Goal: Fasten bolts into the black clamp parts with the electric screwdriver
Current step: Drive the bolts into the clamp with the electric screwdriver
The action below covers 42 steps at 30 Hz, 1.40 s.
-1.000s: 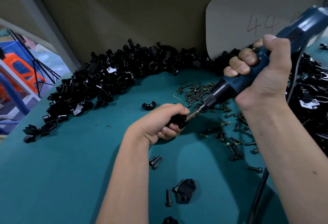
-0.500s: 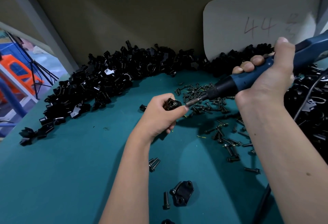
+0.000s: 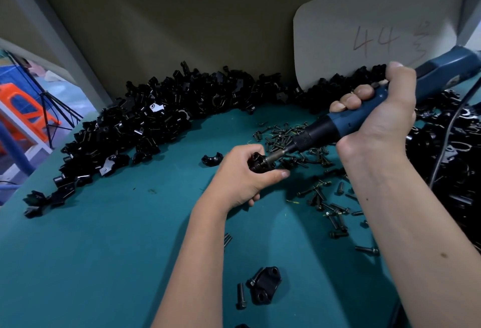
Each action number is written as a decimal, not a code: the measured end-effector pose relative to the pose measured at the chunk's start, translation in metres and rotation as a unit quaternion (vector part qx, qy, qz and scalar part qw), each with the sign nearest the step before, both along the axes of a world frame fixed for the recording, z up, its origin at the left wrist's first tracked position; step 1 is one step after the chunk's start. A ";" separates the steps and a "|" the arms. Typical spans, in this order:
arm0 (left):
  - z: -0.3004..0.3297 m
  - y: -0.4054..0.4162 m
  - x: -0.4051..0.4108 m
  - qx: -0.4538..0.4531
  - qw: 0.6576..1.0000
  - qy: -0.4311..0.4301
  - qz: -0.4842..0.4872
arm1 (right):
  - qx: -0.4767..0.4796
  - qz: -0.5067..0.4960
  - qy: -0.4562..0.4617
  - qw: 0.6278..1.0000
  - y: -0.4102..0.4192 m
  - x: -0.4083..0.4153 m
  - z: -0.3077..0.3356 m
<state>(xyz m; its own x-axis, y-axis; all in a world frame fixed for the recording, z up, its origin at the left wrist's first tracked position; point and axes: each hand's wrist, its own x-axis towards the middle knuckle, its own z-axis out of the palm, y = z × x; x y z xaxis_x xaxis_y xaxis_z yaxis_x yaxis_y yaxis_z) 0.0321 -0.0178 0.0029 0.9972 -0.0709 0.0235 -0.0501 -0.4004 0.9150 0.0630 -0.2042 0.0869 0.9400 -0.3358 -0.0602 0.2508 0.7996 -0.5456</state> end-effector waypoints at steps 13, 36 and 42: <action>0.001 -0.005 0.001 0.057 0.989 -0.113 0.078 | 0.006 0.001 0.020 1.000 -0.003 -0.004 0.006; 0.000 -0.013 0.003 0.109 0.982 -0.105 0.109 | -0.057 0.016 0.032 0.998 -0.007 0.005 -0.006; -0.004 -0.012 0.004 0.098 0.987 -0.097 0.088 | -0.051 0.011 0.028 0.998 -0.008 0.014 -0.014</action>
